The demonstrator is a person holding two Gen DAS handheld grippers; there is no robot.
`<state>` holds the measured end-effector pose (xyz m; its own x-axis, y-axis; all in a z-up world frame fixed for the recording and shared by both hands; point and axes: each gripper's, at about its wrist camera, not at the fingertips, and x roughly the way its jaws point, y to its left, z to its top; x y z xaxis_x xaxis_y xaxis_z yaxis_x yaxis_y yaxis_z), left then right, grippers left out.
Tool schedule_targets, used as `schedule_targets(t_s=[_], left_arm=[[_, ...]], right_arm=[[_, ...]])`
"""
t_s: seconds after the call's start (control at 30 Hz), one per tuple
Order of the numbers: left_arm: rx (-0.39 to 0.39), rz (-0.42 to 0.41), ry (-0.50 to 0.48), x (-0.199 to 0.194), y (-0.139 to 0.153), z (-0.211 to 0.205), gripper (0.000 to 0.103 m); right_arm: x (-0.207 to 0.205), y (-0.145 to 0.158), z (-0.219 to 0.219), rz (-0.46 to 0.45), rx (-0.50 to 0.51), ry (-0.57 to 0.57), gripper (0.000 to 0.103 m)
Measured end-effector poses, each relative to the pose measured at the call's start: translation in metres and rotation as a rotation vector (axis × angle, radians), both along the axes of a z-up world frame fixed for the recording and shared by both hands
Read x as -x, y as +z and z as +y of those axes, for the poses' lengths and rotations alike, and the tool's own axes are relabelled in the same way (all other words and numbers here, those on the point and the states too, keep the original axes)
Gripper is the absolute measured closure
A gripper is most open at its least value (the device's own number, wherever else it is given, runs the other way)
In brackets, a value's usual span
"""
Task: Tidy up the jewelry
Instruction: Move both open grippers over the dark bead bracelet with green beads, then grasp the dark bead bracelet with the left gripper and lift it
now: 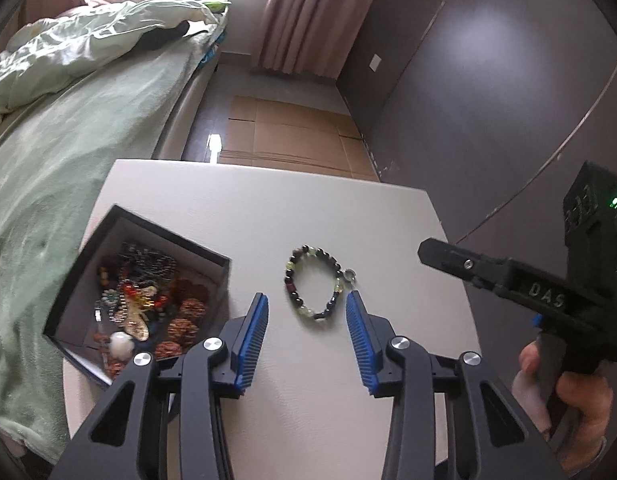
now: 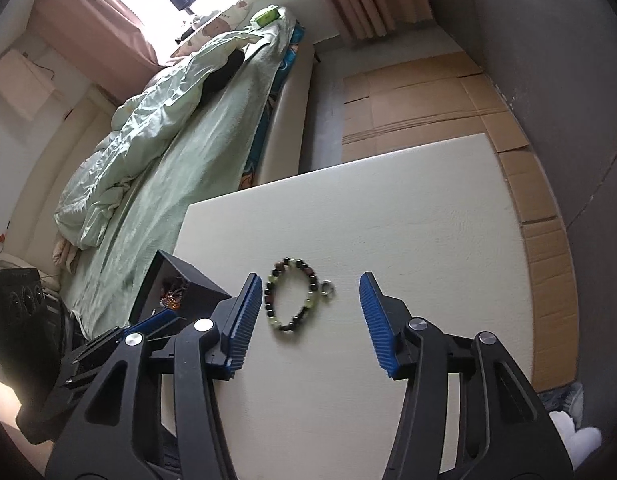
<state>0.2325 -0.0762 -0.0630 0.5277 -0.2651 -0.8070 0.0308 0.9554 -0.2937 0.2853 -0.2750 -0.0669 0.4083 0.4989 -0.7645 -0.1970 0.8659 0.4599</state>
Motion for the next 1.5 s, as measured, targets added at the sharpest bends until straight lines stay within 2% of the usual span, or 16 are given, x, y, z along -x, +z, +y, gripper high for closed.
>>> schedule_targets(t_s=[0.17,0.27,0.5,0.8,1.0,1.03,1.1,1.17,1.27,1.5], left_arm=[[-0.065,0.003,-0.017,-0.005,-0.014,-0.018,0.065],[-0.075,-0.006,-0.037,-0.009,-0.019,-0.029,0.065],[-0.147,-0.013,-0.11,-0.03,-0.04,-0.051,0.065],[-0.184,0.006,-0.146,-0.04,-0.071,-0.061,0.071],[-0.255,-0.054,-0.185,-0.036,-0.08,-0.073,0.072],[-0.262,-0.057,-0.187,-0.035,-0.08,-0.074,0.073],[-0.28,-0.074,-0.183,-0.034,-0.081,-0.075,0.084],[-0.275,-0.077,-0.177,-0.035,-0.081,-0.072,0.097],[-0.216,-0.059,-0.2,-0.041,-0.078,-0.067,0.097],[-0.102,-0.094,-0.195,-0.034,-0.049,-0.055,0.097]], right_arm=[[-0.001,-0.005,-0.017,0.006,0.007,-0.024,0.051],[-0.002,-0.005,-0.028,0.01,-0.01,-0.039,0.051],[-0.006,-0.005,-0.042,0.01,-0.04,-0.039,0.051],[-0.007,-0.014,-0.041,0.018,0.02,-0.014,0.051],[-0.009,-0.018,-0.036,0.024,0.028,-0.006,0.051],[-0.009,-0.018,-0.035,0.025,0.03,-0.006,0.051],[-0.011,-0.02,-0.034,0.029,0.037,-0.006,0.051],[-0.012,-0.023,-0.031,0.033,0.047,-0.005,0.051],[-0.013,-0.027,-0.027,0.039,0.062,0.001,0.051],[-0.013,-0.035,-0.006,0.01,0.128,0.06,0.051]])
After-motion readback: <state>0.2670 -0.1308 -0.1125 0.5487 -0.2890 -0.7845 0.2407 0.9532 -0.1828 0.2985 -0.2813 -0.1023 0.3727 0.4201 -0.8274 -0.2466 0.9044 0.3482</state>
